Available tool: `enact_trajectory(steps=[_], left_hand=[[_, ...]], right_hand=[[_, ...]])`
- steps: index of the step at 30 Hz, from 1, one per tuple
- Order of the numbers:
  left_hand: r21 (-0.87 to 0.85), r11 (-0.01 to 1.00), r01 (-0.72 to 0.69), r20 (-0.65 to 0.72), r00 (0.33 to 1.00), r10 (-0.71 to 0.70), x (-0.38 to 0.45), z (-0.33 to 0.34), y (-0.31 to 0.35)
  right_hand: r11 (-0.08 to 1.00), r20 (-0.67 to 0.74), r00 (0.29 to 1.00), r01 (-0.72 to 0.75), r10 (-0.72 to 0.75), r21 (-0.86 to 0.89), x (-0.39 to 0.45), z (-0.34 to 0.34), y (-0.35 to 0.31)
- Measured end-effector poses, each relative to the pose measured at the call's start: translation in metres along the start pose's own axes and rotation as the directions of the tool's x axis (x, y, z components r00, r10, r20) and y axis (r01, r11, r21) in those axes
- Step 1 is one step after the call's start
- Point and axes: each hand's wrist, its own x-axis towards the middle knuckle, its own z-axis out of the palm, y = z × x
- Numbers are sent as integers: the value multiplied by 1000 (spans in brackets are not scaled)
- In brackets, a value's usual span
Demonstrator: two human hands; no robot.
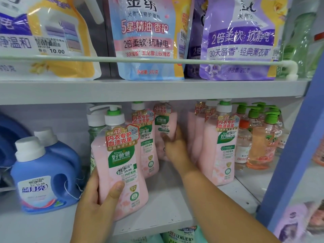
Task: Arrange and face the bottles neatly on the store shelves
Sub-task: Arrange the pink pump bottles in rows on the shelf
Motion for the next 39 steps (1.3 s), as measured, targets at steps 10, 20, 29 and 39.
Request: enact_trajectory(steps=[10, 20, 29, 39], left_hand=[[-1, 998, -62, 135, 989, 61, 3, 1, 3], [61, 912, -405, 242, 893, 380, 5, 49, 4], [548, 795, -259, -33, 943, 330, 56, 99, 8], [639, 748, -177, -135, 932, 336, 103, 110, -21]], right_hand=[[982, 187, 970, 128, -152, 136, -152, -46, -69], [998, 354, 934, 44, -53, 34, -167, -111, -86], [997, 117, 991, 54, -61, 57, -175, -175, -76], [997, -23, 996, 80, -81, -18, -173, -216, -74]])
